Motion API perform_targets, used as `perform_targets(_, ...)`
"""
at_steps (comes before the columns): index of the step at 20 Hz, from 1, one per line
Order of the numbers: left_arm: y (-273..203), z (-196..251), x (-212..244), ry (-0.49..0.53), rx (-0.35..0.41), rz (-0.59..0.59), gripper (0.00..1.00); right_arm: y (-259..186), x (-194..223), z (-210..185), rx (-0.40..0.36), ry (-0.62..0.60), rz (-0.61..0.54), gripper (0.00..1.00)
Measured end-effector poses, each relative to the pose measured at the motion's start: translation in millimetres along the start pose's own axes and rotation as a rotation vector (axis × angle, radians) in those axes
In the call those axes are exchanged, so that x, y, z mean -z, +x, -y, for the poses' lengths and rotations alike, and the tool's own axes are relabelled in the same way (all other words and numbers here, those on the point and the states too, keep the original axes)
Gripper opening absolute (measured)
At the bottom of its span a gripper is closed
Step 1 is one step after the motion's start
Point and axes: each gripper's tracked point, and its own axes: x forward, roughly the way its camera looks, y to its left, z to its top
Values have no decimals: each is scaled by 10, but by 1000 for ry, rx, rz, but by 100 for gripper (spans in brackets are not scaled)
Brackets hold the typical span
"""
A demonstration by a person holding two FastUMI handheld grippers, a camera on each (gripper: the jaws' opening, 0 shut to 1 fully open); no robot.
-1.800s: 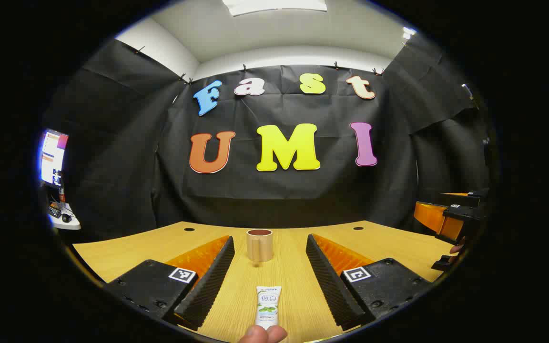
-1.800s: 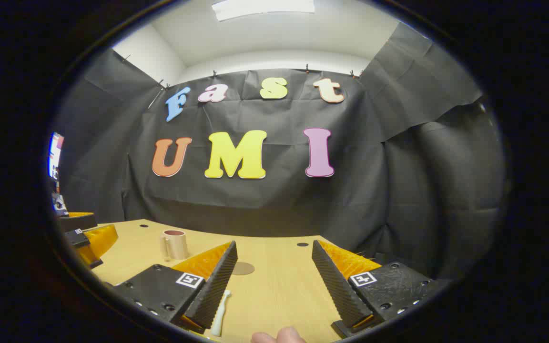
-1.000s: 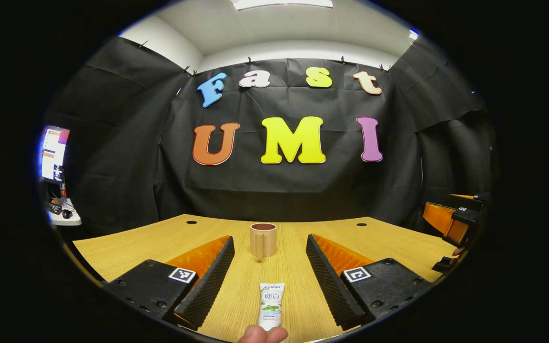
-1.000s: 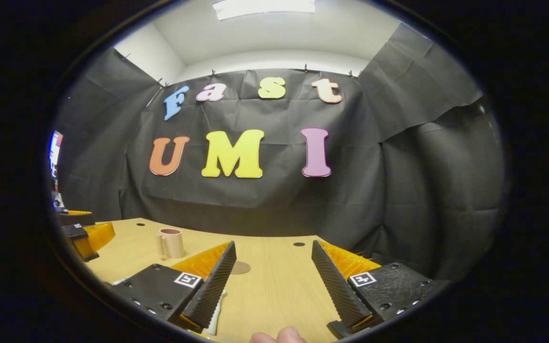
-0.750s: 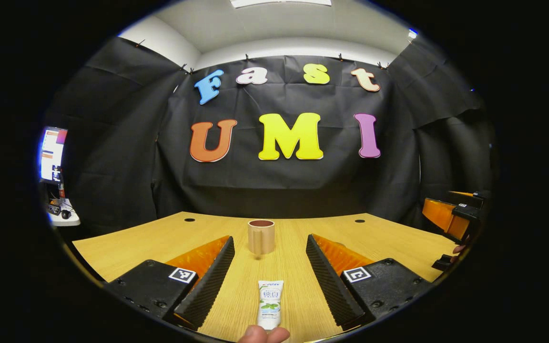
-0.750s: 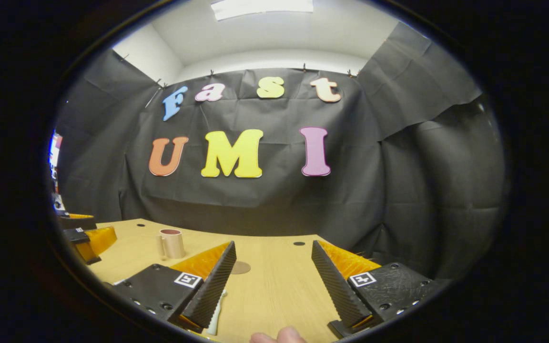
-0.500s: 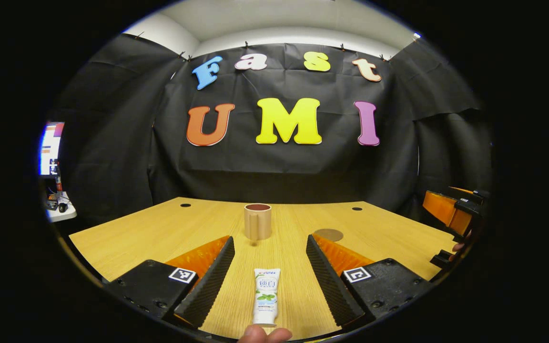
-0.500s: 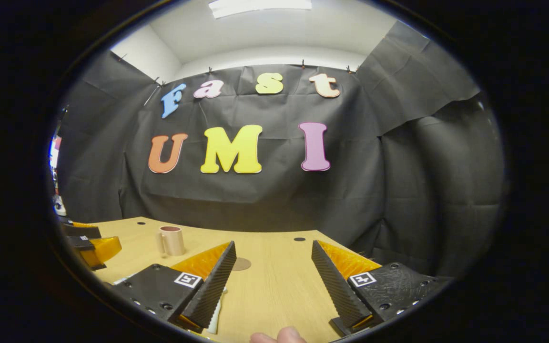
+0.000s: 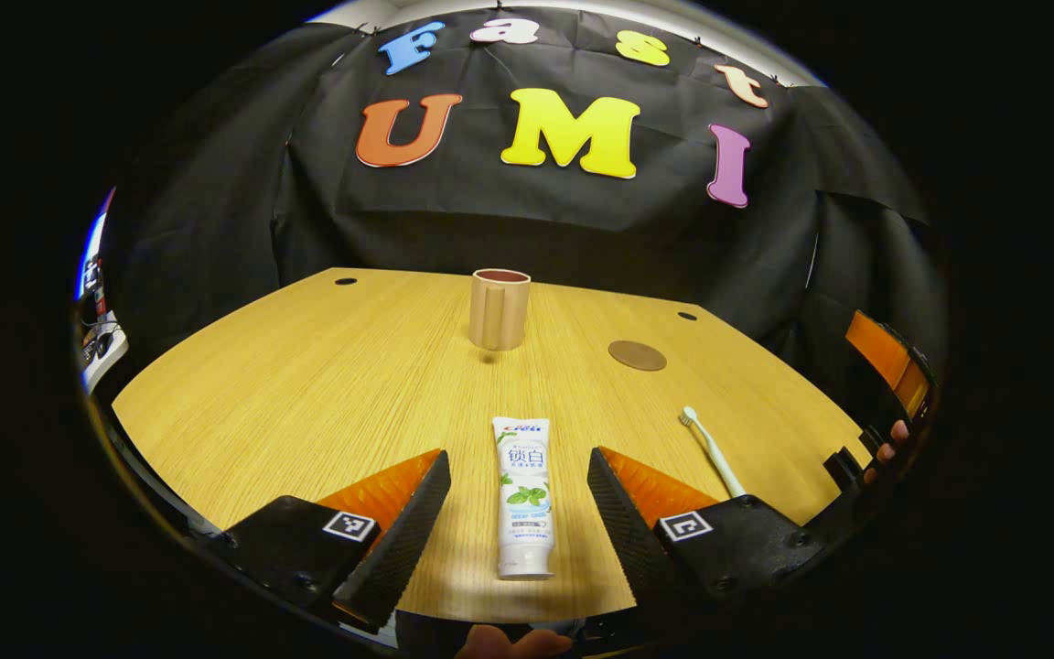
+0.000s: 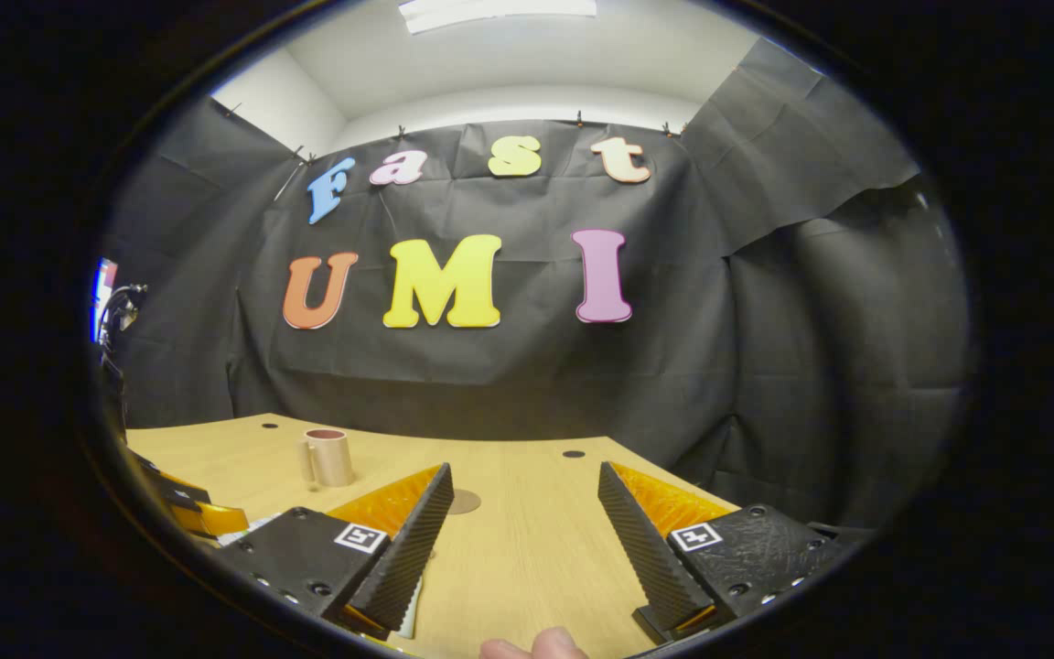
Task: Put the toothbrush and toothpaste on the desktop into the cup, then pick up the cup and place it on the coaster on the desktop.
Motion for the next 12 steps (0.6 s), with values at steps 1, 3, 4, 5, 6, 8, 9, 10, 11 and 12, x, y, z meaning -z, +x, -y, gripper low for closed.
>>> perform_targets(1, 8, -1, 13, 5, 3, -19, 96, 14, 17, -2, -4, 6, -8, 96)
perform_targets(3, 55, 34, 36, 16, 22, -54, 96, 30, 9, 5, -6, 12, -10, 96)
perform_targets(4, 98, 51, 64, 18, 34, -79, 96, 25, -7, 21, -4, 11, -7, 96)
perform_targets(5, 133, 52, 85, 21, 35, -100, 96, 24, -14, 39, -1, 10, -3, 96)
perform_targets(6, 169, 40, 94, 30, 27, -125, 96, 25, -18, 50, 1, 13, -3, 96)
perform_targets(8, 265, -6, 137, 51, 7, -172, 96, 22, 14, 84, 7, 18, -9, 96)
perform_targets(9, 312, -17, 167, 56, -4, -196, 96, 27, 44, 115, 12, 21, -15, 96)
perform_targets(10, 349, -21, 195, 60, -10, -214, 96, 29, 62, 139, 15, 25, -23, 96)
perform_targets(11, 385, -31, 225, 64, -19, -230, 96, 42, 75, 163, 19, 29, -29, 96)
perform_targets(12, 431, -36, 239, 64, -24, -239, 97, 51, 81, 186, 22, 33, -34, 96)
